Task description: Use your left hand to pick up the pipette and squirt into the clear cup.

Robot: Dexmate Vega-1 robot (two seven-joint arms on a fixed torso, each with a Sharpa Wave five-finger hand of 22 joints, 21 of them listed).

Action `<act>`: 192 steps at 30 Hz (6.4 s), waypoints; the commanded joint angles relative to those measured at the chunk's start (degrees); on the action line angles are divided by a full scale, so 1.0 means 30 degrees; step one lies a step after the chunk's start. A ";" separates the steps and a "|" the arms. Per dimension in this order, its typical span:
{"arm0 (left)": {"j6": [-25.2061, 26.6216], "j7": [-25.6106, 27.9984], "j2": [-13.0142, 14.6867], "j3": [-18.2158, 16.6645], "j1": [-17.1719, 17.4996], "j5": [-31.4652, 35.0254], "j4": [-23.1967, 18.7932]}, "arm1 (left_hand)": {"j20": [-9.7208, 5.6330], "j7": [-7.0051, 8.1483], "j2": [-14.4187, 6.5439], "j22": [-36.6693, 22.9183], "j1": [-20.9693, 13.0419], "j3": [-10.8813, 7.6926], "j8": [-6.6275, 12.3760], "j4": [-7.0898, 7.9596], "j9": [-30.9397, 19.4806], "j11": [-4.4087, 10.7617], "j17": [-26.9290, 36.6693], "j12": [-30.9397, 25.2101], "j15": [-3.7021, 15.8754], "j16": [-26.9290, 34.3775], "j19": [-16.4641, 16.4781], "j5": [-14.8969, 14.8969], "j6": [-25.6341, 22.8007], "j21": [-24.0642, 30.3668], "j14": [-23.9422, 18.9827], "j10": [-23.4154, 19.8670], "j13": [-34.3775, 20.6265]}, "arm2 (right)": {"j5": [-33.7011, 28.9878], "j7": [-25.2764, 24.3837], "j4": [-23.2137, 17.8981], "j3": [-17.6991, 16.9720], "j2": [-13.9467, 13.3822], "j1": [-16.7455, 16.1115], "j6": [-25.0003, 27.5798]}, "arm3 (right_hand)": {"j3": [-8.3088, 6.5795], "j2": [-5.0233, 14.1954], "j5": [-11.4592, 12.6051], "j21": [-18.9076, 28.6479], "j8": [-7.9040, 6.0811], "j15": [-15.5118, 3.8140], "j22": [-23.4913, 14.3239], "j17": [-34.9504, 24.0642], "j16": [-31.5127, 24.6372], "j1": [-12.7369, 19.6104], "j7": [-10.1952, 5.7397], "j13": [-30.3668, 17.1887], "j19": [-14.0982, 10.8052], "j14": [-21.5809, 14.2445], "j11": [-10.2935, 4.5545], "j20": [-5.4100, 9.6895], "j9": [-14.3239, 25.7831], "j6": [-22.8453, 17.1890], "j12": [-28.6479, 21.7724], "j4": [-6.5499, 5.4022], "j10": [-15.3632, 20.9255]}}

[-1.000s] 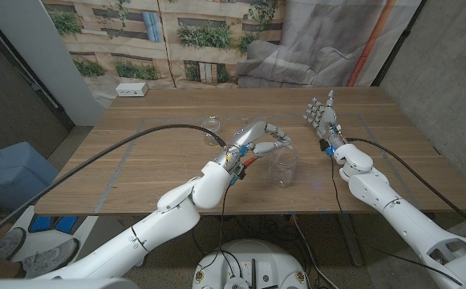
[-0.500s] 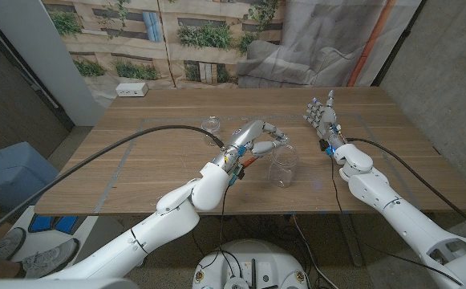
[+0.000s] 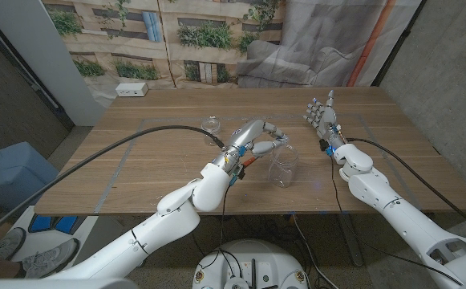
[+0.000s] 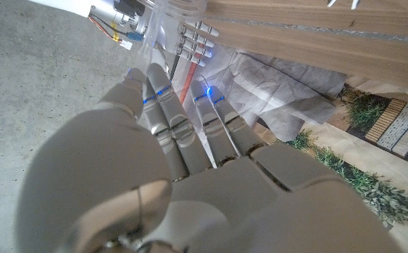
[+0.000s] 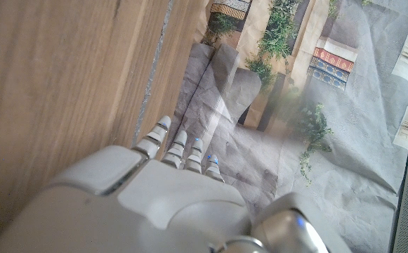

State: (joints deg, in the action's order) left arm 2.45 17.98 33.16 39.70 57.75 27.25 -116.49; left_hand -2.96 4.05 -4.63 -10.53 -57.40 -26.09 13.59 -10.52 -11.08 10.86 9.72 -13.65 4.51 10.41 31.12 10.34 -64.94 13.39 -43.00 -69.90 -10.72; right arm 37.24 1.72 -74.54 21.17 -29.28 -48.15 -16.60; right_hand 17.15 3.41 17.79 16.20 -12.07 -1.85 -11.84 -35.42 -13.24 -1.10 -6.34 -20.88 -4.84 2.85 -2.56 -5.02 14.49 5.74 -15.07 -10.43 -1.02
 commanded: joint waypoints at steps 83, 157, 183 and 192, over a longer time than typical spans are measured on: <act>0.1599 -0.2031 0.0333 -0.0180 -0.0972 -0.1500 -0.1204 | -0.0373 -0.0161 0.0971 -0.0093 0.1958 0.0783 -0.0766 0.0510 -0.0037 0.0432 -0.0119 0.0799 0.2477 -0.0204 -0.0183 0.0021 0.1674 -0.0049 0.0633 0.1694 -0.0067 | 0.0006 0.0005 0.0007 -0.0001 -0.0002 -0.0002 -0.0001 | 0.0125 0.1110 0.0103 0.0128 -0.0125 -0.1578 -0.0103 -0.0089 -0.0105 0.0001 -0.0162 -0.0015 -0.0073 0.0160 -0.0092 0.0006 0.0031 -0.0043 -0.0097 -0.0011 0.0038; 0.2630 -0.2795 0.2815 -0.4044 0.0277 -0.2696 -0.5785 | -0.0073 -0.0317 0.0888 -0.0112 0.2071 0.0434 -0.0869 0.0263 -0.0065 0.0445 -0.0137 0.0867 0.2338 -0.0231 -0.0488 0.0047 0.2351 -0.0155 0.1044 0.2463 -0.0104 | 0.0003 0.0001 0.0013 0.0004 0.0005 0.0014 0.0008 | 0.0126 0.1105 0.0106 0.0129 -0.0131 -0.1560 -0.0103 -0.0089 -0.0114 0.0002 -0.0187 -0.0012 -0.0074 0.0145 -0.0092 0.0014 0.0031 -0.0052 -0.0050 -0.0009 -0.0066; 0.2183 -0.1716 0.4023 -0.6364 0.2682 -0.4486 -0.5791 | -0.0027 -0.0262 0.0848 -0.0114 0.2130 0.0391 -0.0846 0.0283 -0.0071 0.0444 -0.0136 0.0833 0.2317 -0.0210 -0.0518 0.0048 0.2475 -0.0156 0.1099 0.2610 -0.0115 | 0.0004 -0.0008 -0.0014 0.0000 -0.0004 -0.0003 0.0014 | 0.0125 0.1108 0.0108 0.0125 -0.0126 -0.1584 -0.0103 -0.0090 -0.0123 0.0001 -0.0165 -0.0013 -0.0064 0.0124 -0.0139 0.0001 0.0031 -0.0040 -0.0077 -0.0010 -0.0002; 0.2384 -0.1693 0.4299 -0.6612 0.3340 -0.4978 -0.5975 | -0.0048 -0.0255 0.0823 -0.0114 0.2166 0.0373 -0.0831 0.0298 -0.0071 0.0441 -0.0131 0.0799 0.2312 -0.0195 -0.0505 0.0047 0.2482 -0.0147 0.1081 0.2584 -0.0117 | 0.0005 -0.0009 -0.0016 -0.0001 -0.0005 -0.0005 0.0013 | 0.0124 0.1111 0.0108 0.0123 -0.0122 -0.1582 -0.0104 -0.0090 -0.0115 0.0000 -0.0175 -0.0013 -0.0056 0.0143 -0.0085 0.0002 0.0031 -0.0030 -0.0090 -0.0012 0.0031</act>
State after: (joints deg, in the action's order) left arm 9.22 12.46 44.95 21.29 65.28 14.07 -133.97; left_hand -2.74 3.39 -2.30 -10.81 -51.25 -24.56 11.13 -9.57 -11.08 12.16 9.21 -10.98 3.69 9.71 29.67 10.19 -57.59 13.09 -39.91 -62.16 -10.78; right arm 37.25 1.70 -74.58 21.17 -29.30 -48.15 -16.53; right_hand 17.15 3.41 17.79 16.20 -12.07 -1.85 -11.84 -35.42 -13.24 -1.10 -6.33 -20.74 -4.85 2.85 -2.56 -5.02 14.49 5.74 -15.07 -10.43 -1.02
